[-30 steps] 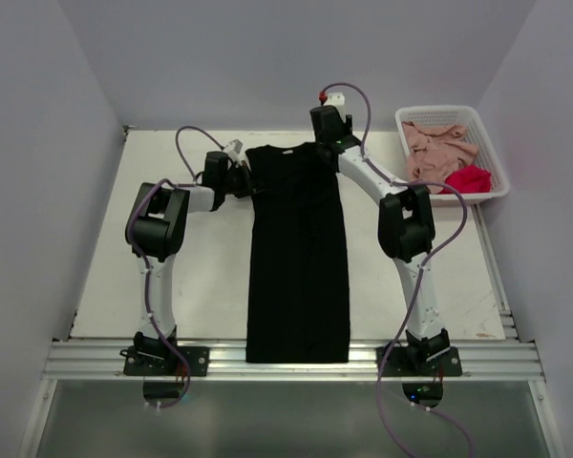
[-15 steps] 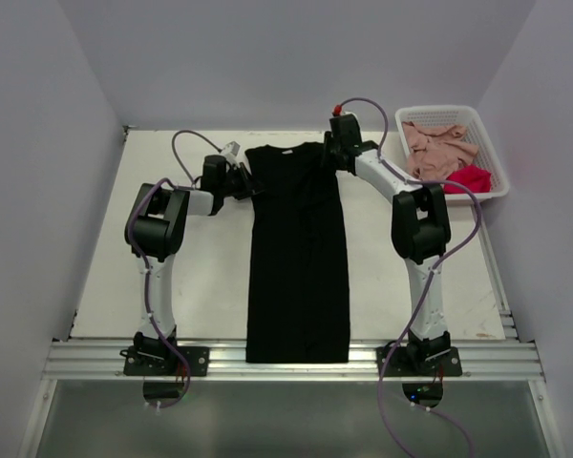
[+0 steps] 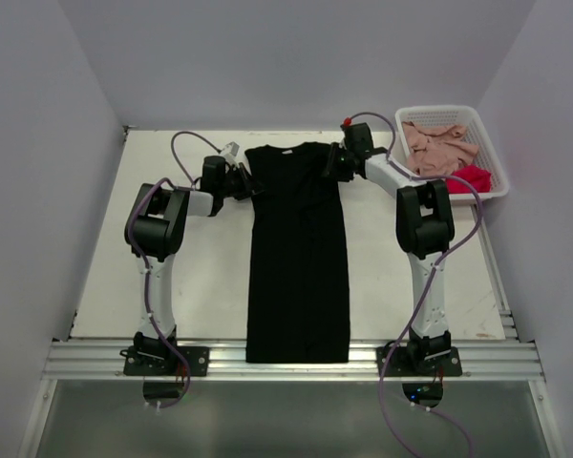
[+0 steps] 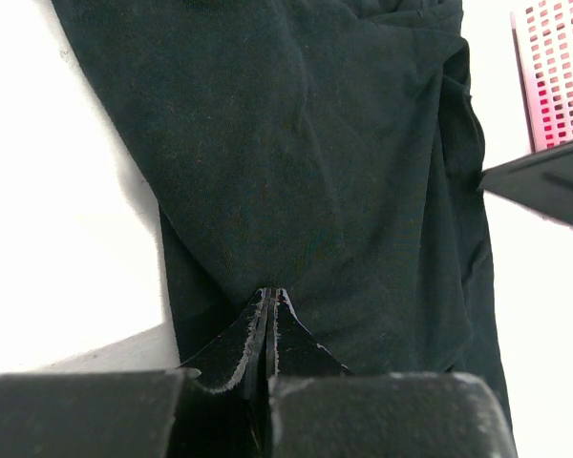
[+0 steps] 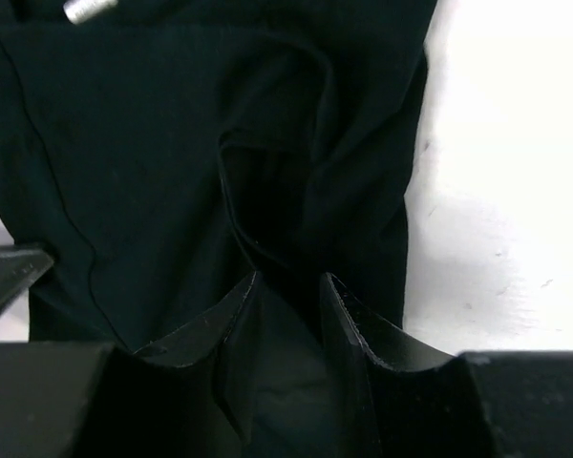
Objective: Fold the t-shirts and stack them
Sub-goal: Rotate the tshirt 90 degrees
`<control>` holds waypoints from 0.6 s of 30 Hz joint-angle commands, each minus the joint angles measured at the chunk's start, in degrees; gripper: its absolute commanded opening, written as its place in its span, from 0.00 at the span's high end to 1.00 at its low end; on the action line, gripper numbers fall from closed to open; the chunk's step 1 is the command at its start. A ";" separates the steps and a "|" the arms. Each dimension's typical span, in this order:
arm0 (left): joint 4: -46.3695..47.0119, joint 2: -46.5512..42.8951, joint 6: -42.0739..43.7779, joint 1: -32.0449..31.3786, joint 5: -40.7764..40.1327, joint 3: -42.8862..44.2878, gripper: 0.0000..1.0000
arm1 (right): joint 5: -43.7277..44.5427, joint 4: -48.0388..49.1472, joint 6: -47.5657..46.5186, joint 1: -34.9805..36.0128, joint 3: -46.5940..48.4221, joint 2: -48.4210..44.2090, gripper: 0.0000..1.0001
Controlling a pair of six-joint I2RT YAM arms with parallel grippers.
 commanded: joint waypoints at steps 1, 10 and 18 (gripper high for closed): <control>-1.92 1.12 0.19 0.85 -0.53 -1.61 1.00 | -5.81 2.17 0.79 -0.26 -1.04 0.63 0.65; -1.39 1.47 -0.25 0.76 -0.27 -1.78 1.00 | -8.36 3.32 0.96 -0.79 -3.07 1.16 0.71; -1.13 1.65 -0.52 0.85 0.08 -1.87 1.00 | -7.05 3.67 0.26 -0.79 -5.17 -1.21 1.00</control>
